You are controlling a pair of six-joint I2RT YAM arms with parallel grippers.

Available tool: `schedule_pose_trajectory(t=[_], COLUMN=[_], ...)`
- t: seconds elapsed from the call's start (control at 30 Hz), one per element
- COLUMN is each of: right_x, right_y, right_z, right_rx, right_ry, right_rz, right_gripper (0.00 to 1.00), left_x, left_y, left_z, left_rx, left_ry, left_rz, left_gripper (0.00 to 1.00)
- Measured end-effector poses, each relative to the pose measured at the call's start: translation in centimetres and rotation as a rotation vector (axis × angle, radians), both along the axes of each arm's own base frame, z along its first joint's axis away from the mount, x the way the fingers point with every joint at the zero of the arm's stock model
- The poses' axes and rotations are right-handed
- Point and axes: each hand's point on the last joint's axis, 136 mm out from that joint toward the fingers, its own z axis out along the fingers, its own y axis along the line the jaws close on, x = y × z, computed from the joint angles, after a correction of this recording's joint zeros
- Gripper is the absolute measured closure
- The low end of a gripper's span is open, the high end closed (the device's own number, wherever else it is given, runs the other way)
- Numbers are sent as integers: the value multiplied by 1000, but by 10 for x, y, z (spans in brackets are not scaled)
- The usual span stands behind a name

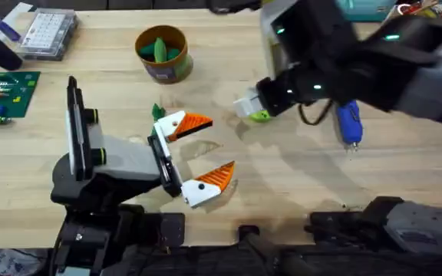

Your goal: Pick up the gripper from the table and insert it into the empty holder that is missing its gripper. Then pick up a screw, insert it into the mounting hole, and use the screwdriver to tighten it. Finally, clean up the table by picking up the vegetable and placing it into the bucket.

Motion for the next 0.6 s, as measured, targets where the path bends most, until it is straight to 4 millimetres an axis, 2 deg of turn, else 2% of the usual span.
schedule_pose_trajectory(t=[0.23,0.6], right_x=[18,46], right_y=[12,3], right_z=[-35,-70], right_rx=[-34,-53], right_ry=[25,48], right_rz=[19,-36], right_gripper=[7,6], left_x=[0,0], left_y=[0,0], left_z=[0,0], left_rx=[0,0], left_ry=[0,0], left_rz=[0,0], left_gripper=[13,13])
